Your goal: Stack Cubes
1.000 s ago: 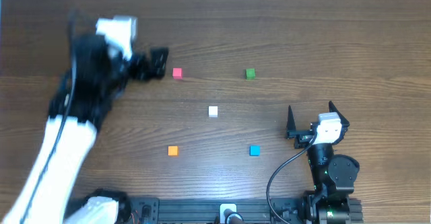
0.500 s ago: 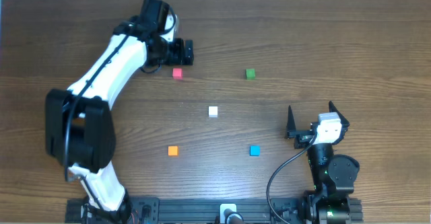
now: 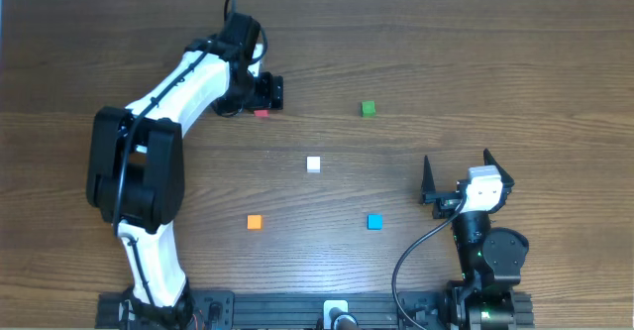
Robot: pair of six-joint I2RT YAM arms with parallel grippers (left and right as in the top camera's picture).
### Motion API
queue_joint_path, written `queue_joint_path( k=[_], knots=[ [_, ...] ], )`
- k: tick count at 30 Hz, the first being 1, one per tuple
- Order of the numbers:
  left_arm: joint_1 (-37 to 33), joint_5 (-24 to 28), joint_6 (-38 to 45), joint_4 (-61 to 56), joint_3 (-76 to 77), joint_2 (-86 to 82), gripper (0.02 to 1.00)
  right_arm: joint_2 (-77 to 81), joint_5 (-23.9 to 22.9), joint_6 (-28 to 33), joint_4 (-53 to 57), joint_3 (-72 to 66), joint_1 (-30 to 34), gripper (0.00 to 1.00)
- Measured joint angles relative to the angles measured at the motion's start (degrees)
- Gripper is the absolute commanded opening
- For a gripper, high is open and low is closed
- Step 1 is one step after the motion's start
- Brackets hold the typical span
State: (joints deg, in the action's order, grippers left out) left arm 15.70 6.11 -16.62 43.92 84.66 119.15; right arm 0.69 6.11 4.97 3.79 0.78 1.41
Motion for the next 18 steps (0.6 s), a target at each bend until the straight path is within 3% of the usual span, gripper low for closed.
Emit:
queue_joint_path(
  k=[18],
  knots=[
    [3.1,-5.6,-0.4,0.2,0.0,1.4,0.776,0.0,0.0,0.0,0.0,0.0,0.0,0.993]
  ],
)
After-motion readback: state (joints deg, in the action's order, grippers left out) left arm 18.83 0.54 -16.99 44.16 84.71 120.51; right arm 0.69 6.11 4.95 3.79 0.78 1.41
